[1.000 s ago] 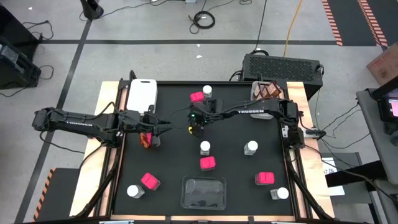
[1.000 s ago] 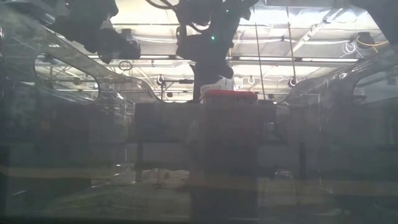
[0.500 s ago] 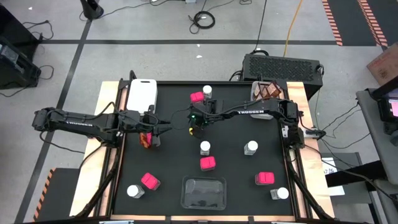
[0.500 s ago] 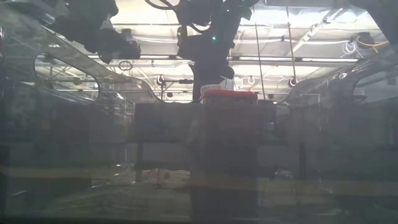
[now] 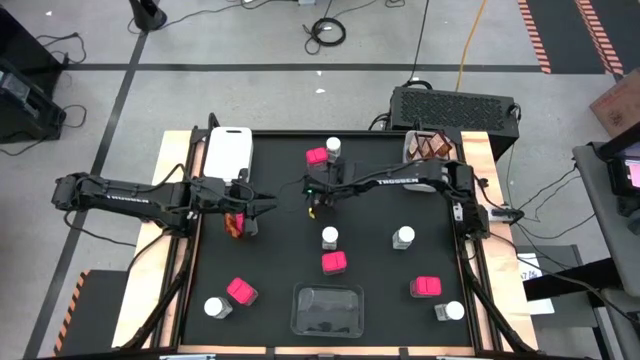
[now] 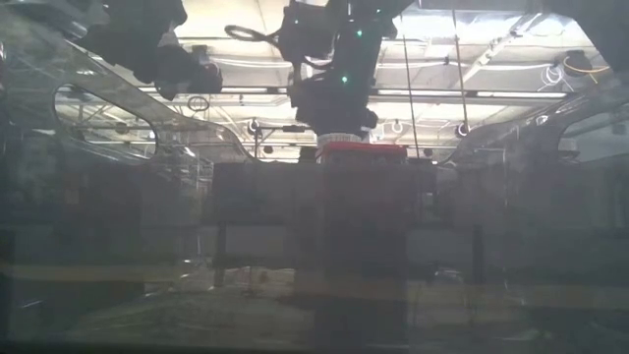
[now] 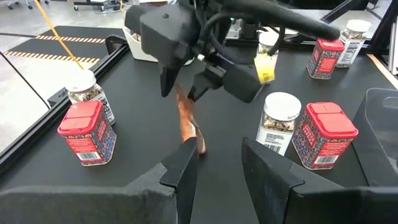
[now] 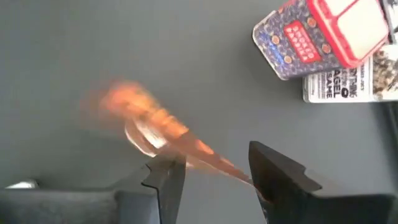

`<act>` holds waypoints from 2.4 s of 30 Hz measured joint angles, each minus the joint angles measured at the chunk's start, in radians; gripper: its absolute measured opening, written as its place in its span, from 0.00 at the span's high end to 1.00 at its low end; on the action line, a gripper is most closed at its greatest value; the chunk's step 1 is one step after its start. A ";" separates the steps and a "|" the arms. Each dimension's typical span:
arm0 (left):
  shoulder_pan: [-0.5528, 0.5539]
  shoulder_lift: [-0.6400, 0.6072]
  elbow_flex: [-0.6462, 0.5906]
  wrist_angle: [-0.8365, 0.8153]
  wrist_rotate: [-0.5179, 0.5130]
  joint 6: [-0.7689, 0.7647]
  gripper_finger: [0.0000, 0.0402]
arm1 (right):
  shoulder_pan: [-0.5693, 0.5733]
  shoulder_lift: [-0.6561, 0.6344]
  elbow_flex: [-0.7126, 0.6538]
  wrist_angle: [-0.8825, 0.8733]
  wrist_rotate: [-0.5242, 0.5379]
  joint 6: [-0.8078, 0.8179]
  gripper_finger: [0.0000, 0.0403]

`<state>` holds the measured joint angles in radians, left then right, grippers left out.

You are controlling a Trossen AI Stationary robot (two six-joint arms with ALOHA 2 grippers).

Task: Sort spices by type
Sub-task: Put the brown seasoning pack into the right white bin

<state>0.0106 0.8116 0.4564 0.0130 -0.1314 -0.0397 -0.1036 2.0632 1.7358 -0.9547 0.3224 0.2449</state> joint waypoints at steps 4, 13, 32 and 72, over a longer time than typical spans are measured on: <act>0.000 0.000 0.000 0.000 0.000 0.000 0.68 | 0.001 -0.004 0.001 0.015 -0.015 0.014 0.62; 0.000 0.000 0.000 0.000 0.000 0.000 0.68 | -0.003 -0.003 0.001 0.015 -0.171 -0.026 0.98; 0.000 0.000 -0.006 -0.001 0.000 -0.006 0.68 | -0.167 -0.416 -0.131 -0.159 -0.120 0.005 1.00; 0.000 0.000 -0.008 0.009 0.000 -0.005 0.68 | -0.317 -1.075 -0.794 -0.415 0.148 0.486 1.00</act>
<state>0.0109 0.8115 0.4488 0.0223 -0.1314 -0.0448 -0.4202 0.9886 0.9418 -1.3701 0.4707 0.7313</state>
